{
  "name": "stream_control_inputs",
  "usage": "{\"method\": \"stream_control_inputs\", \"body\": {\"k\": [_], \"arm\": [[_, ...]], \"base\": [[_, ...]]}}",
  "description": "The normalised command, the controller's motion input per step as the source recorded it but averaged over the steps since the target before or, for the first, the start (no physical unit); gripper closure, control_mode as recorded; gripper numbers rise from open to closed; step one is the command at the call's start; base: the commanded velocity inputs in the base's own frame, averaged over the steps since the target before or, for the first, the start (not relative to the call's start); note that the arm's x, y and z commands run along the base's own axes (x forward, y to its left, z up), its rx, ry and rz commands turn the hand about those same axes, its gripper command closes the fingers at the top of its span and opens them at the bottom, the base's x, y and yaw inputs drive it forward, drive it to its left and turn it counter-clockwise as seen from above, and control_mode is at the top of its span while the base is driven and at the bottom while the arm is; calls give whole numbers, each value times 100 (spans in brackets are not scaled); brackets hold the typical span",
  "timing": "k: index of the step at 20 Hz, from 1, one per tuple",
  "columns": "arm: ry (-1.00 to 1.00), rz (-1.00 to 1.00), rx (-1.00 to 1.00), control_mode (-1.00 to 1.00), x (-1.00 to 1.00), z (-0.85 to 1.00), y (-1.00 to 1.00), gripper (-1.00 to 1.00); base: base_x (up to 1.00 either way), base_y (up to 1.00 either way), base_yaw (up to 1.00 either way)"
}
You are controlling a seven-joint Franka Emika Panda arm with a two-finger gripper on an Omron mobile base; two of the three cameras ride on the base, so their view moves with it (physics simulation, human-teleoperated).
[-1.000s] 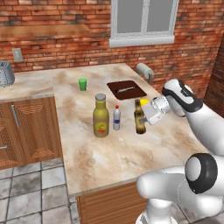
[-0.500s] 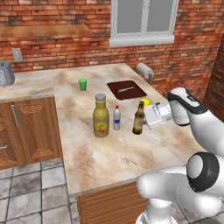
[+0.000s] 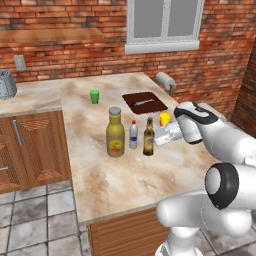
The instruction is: Place the drinks on the dining counter in a tight cluster.
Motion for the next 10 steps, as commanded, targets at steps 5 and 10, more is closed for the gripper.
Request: {"method": "stream_control_inputs", "body": {"k": [5,10], "arm": [[0,-4,0,-100,1,-65,3,100],[-1,-11,-2,-100,5,-23,14,100]], "base": [[0,0,0],[0,0,0]]}}
